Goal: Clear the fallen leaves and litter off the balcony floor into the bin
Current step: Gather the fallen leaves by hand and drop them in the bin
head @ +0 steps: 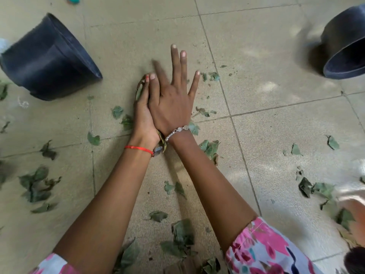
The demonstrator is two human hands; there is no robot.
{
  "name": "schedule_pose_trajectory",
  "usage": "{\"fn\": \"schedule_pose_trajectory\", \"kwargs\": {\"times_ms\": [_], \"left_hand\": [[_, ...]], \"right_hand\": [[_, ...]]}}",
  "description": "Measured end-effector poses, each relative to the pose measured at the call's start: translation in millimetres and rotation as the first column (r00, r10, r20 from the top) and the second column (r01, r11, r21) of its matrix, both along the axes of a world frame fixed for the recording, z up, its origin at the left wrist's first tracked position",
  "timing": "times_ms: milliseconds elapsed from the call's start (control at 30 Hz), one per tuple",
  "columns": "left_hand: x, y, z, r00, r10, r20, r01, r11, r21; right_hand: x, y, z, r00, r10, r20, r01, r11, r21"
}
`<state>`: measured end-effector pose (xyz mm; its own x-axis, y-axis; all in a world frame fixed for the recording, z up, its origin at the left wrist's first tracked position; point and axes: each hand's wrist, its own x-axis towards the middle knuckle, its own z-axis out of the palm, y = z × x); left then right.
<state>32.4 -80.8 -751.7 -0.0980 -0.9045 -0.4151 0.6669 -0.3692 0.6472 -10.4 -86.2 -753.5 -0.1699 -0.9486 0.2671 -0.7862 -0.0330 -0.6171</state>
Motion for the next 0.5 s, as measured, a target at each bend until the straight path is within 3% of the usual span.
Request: {"fn": "schedule_pose_trajectory", "kwargs": {"times_ms": [100,167,233,333,500], "left_hand": [[17.1,-0.1,-2.0,0.992,0.116,0.050,-0.117,0.993,0.022],[31.9,-2.8,-2.1,0.971,0.211,0.112,-0.208,0.977,-0.040],[48.7,-1.8,-3.2,0.924,0.311,0.223,-0.287,0.948,-0.136],[74.7,5.5,-5.4,0.818,0.390,0.423,-0.282,0.913,-0.296],[97.3,15.5,-17.3,0.666,0.492,0.561,-0.250,0.856,-0.453]], "right_hand": [[-1.7,-7.3,6.8,0.984,0.036,0.175,-0.048,0.997,0.066],[-21.2,-16.5,10.2,0.973,-0.018,0.229,0.005,0.998,0.058],[-54.0,-27.6,6.6,0.982,-0.098,0.163,0.090,0.994,0.054],[-103.4,-41.5,-10.3,0.986,-0.161,0.037,0.151,0.970,0.190],[-94.5,-44.2,-26.5,0.976,0.136,-0.170,-0.079,0.949,0.305]]}}
